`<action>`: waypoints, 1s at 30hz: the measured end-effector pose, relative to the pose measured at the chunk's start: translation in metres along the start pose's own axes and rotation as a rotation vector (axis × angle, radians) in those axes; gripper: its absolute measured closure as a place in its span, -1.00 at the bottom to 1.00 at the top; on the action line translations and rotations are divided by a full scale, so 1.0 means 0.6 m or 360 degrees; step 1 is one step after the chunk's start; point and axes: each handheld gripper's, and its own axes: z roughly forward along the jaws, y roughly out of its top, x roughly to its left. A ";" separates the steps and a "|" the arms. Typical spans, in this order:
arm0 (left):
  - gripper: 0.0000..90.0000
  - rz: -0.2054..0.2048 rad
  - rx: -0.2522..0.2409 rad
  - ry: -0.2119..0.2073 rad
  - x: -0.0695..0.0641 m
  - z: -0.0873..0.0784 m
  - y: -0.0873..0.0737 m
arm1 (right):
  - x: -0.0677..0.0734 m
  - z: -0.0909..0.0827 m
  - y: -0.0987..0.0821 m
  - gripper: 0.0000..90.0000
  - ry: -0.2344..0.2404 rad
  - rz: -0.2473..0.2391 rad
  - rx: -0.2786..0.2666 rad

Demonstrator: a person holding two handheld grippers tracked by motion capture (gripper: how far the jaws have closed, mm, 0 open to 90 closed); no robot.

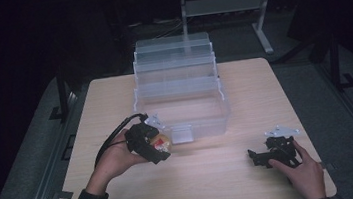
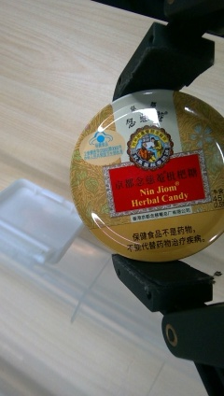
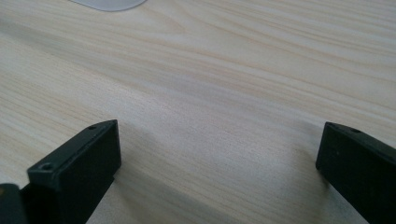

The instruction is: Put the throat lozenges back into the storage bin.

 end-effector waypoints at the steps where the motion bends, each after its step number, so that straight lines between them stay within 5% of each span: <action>1: -0.57 0.0000 -0.0008 0.0006 0.001 -0.003 0.001 | 0.000 0.000 0.000 -1.00 0.0001 -0.0003 -0.0001; 18: -0.56 -0.0018 -0.0025 0.0045 0.030 -0.028 0.020 | 0.000 0.000 0.000 -1.00 -0.0002 -0.0002 -0.0002; 30: -0.57 -0.0095 -0.0047 0.0115 0.060 -0.032 0.026 | 0.000 0.000 0.000 -1.00 -0.0002 -0.0003 -0.0002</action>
